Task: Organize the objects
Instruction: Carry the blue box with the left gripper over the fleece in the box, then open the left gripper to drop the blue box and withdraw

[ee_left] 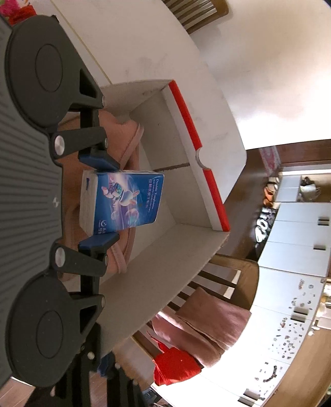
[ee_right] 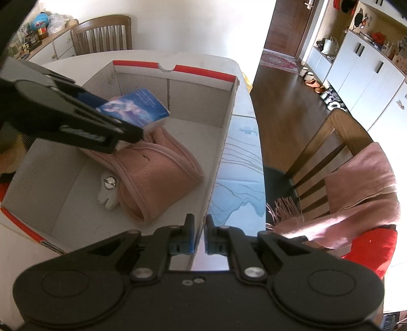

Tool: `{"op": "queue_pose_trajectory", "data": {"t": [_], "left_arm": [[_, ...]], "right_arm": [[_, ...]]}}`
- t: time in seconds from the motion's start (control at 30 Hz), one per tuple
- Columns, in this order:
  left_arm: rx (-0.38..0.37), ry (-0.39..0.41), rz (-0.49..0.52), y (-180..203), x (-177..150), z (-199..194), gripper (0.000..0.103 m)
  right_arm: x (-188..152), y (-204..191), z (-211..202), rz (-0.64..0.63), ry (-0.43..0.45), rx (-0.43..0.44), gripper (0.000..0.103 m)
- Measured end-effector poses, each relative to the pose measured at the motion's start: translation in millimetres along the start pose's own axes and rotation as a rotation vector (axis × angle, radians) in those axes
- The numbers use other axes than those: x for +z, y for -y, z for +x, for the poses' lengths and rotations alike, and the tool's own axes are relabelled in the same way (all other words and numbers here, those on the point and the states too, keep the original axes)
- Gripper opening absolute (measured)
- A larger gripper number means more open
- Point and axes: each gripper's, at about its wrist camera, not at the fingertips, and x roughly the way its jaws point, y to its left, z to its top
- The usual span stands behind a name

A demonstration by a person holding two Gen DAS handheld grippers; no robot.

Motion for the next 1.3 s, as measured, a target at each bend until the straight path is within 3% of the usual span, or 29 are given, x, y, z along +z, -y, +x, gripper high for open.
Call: {"op": "queue_pose_trajectory", "data": {"t": [0.7, 0.83, 1.3], "left_arm": [[-0.011, -0.148, -0.021, 1, 1, 41, 0.053], [0.003, -0.133, -0.011, 1, -2, 35, 0.065], [-0.023, -0.006, -0.068, -7, -12, -28, 0.065]], "right_arm": [[-1, 1, 0, -0.005, -0.005, 0.003, 0.006], [-1, 1, 0, -0.003, -0.006, 0.001, 0.006], [-2, 1, 1, 0.009, -0.009, -0.004, 0.006]]}}
